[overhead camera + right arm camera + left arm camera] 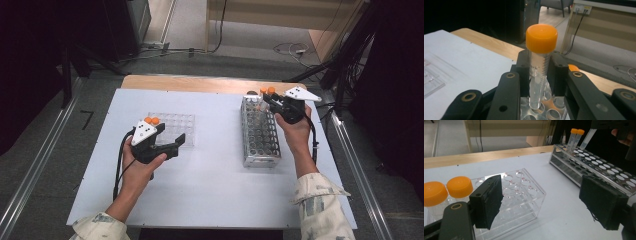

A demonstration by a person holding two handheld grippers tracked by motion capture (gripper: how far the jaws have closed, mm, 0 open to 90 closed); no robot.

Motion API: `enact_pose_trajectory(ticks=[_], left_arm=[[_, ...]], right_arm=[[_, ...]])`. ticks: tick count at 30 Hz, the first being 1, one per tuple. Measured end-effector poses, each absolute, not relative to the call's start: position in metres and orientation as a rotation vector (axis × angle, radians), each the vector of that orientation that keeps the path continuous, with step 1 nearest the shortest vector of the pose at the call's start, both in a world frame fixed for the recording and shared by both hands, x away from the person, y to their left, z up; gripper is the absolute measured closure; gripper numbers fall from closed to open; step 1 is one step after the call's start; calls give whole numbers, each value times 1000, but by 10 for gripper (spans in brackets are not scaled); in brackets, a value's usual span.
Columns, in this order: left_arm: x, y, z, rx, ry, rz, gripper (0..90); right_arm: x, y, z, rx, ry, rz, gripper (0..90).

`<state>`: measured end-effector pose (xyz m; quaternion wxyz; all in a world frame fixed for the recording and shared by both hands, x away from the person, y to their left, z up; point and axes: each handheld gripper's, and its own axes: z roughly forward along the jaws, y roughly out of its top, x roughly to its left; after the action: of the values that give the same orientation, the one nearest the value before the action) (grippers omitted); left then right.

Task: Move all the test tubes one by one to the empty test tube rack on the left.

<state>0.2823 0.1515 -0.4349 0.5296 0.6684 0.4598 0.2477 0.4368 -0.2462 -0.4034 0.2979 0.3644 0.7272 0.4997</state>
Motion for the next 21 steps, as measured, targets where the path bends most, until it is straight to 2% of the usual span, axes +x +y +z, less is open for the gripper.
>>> enact_pose_trajectory(ticks=[9, 21], left_arm=[[284, 147, -431, 1588, 1090, 591, 201], [296, 139, -416, 1597, 1095, 574, 187]], right_arm=[[420, -232, -389, 949, 1998, 1347, 718], [388, -184, -384, 842, 2123, 1419, 718]])
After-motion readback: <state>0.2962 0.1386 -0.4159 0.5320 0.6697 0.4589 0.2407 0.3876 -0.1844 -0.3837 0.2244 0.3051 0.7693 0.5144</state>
